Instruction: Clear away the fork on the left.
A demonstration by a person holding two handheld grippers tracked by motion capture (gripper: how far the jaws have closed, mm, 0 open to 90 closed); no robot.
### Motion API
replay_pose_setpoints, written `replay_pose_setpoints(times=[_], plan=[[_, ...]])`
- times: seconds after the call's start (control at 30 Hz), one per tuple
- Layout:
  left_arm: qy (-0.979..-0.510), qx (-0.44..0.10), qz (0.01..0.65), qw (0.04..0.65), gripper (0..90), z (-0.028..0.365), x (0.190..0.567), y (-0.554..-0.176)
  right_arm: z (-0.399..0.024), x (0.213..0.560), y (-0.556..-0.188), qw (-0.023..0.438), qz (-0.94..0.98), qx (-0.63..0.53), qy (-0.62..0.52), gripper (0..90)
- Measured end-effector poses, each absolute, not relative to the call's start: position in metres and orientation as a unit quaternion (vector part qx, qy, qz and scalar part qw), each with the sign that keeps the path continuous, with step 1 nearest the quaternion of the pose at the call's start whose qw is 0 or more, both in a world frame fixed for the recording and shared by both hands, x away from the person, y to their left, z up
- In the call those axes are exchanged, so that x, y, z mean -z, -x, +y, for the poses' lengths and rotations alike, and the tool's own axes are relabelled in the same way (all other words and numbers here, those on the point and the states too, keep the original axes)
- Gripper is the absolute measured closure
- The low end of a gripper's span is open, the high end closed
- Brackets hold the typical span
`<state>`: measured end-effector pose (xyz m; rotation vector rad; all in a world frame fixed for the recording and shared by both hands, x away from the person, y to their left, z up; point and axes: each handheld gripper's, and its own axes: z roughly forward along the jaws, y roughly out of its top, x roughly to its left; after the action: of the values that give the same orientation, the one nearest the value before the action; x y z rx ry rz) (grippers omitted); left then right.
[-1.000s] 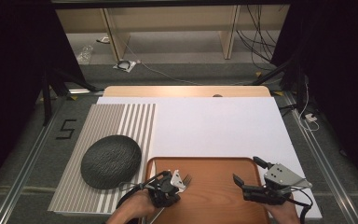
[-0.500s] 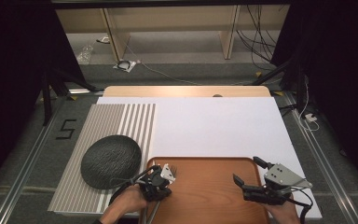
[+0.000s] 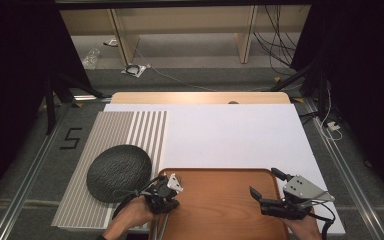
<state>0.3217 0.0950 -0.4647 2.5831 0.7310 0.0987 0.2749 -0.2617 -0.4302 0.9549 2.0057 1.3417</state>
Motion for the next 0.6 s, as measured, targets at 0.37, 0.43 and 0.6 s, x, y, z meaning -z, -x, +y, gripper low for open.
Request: replay_pose_setpoints(times=[0.37, 0.43, 0.6], plan=[[-0.934, -0.040, 0.273, 0.225, 89.6, 0.1000, 0.4650, -0.3223, -0.2617, 0.4304, -0.2752, 0.269, 0.743, -0.498, -0.356, 11.9], [-0.934, -0.041, 0.275, 0.225, 89.6, 0.1004, 0.4651, -0.3223, -0.2618, 0.4305, -0.2752, 0.269, 0.743, -0.498, -0.356, 11.9], [-0.934, -0.051, 0.273, 0.223, 89.0, 0.1021, 0.4649, -0.3220, -0.2617, 0.4303, -0.2750, 0.270, 0.743, -0.499, -0.356, 11.9]])
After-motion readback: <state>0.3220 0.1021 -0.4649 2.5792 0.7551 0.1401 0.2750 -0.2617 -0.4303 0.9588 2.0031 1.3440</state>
